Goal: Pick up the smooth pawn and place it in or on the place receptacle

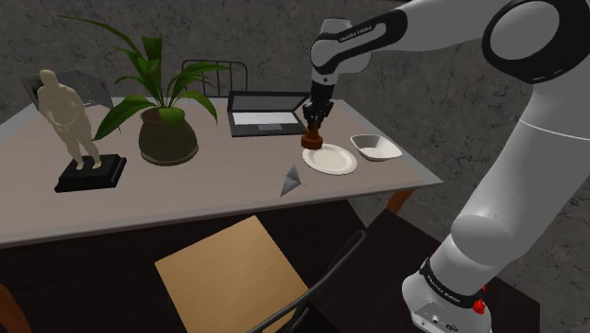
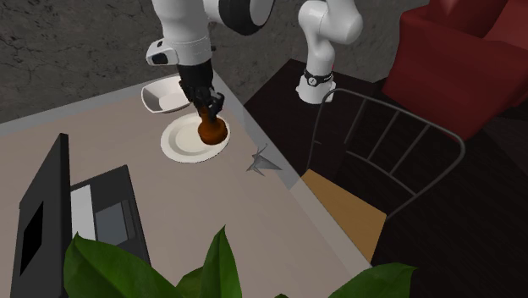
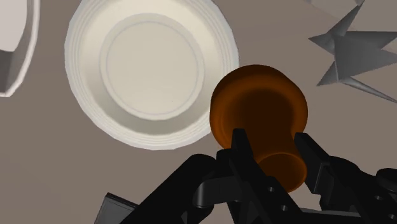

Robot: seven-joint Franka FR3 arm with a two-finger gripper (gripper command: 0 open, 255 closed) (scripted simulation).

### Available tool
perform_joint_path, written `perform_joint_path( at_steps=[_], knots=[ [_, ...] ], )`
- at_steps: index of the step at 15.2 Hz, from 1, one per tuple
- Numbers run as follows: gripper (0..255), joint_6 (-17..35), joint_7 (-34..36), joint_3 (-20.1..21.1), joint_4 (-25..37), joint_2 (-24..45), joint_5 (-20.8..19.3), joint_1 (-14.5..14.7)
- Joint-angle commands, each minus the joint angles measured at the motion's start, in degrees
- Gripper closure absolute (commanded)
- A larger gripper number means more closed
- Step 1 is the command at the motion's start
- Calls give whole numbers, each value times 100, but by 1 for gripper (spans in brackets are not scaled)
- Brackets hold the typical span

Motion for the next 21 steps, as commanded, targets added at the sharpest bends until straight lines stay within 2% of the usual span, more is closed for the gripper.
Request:
perform_joint_path(
  at_steps=[1,8,21],
  knots=[
    [255,-36,-310,-125,-6,-39,24,-165],
    [255,-202,-1295,-540,230,53,97,-709],
    [255,716,-1338,-532,-298,443,141,-713]
  ],
)
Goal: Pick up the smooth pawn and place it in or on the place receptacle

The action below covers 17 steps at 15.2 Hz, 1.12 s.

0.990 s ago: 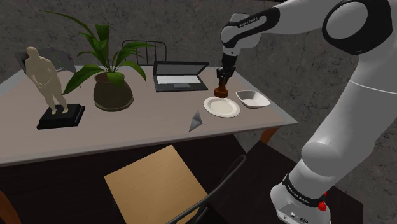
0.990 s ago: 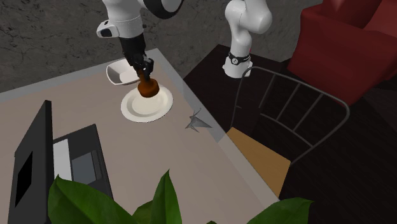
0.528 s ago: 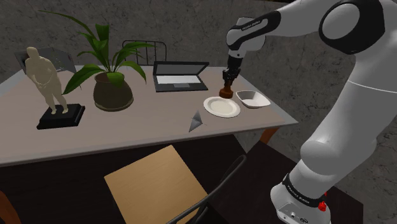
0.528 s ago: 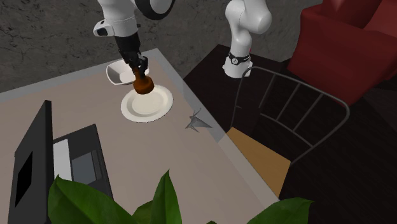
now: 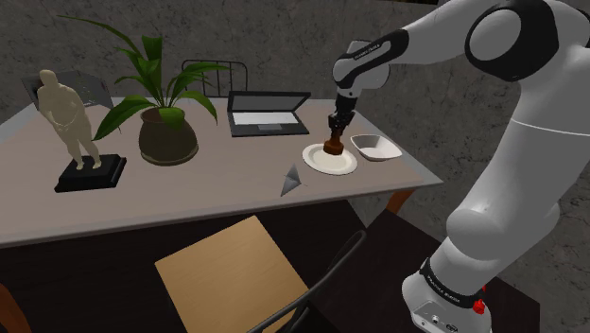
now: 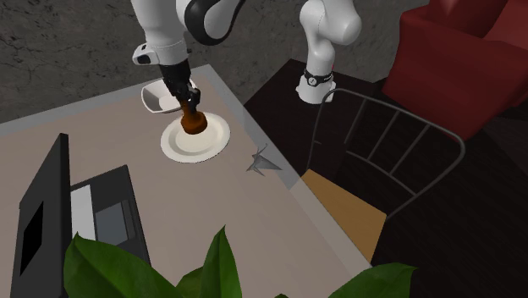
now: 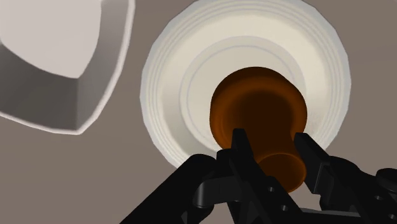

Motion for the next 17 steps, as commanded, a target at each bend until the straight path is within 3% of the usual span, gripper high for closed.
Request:
perform_joint_path(
  at_steps=[1,7,15,16,17],
  knots=[
    [255,149,-15,0,-46,98,12,-6],
    [255,537,-39,7,-204,328,39,-10],
    [255,537,-39,8,-203,330,39,-10],
    [0,537,-39,8,-203,330,39,-10],
    [0,536,-39,8,-202,330,39,-10]
  ],
)
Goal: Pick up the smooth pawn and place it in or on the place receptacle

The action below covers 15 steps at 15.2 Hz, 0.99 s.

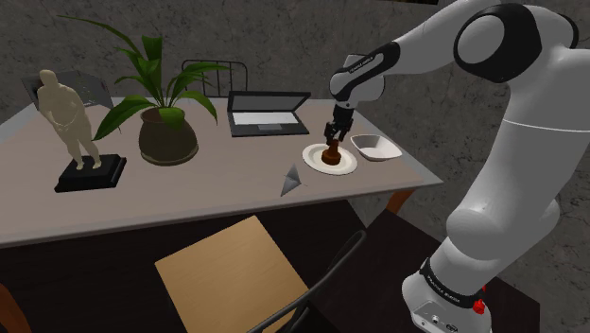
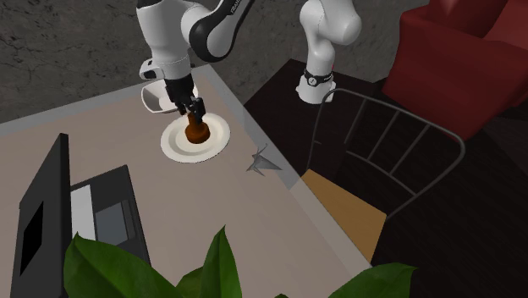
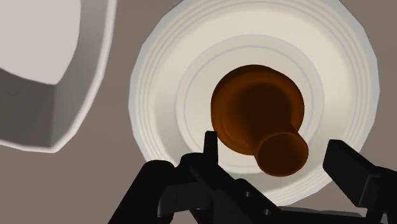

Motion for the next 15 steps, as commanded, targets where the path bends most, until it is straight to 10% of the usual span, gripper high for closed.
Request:
perform_joint_path(
  at_steps=[1,15],
  knots=[
    [0,0,0,0,0,0,0,0],
    [0,-646,28,-16,270,-378,-42,1]
  ],
)
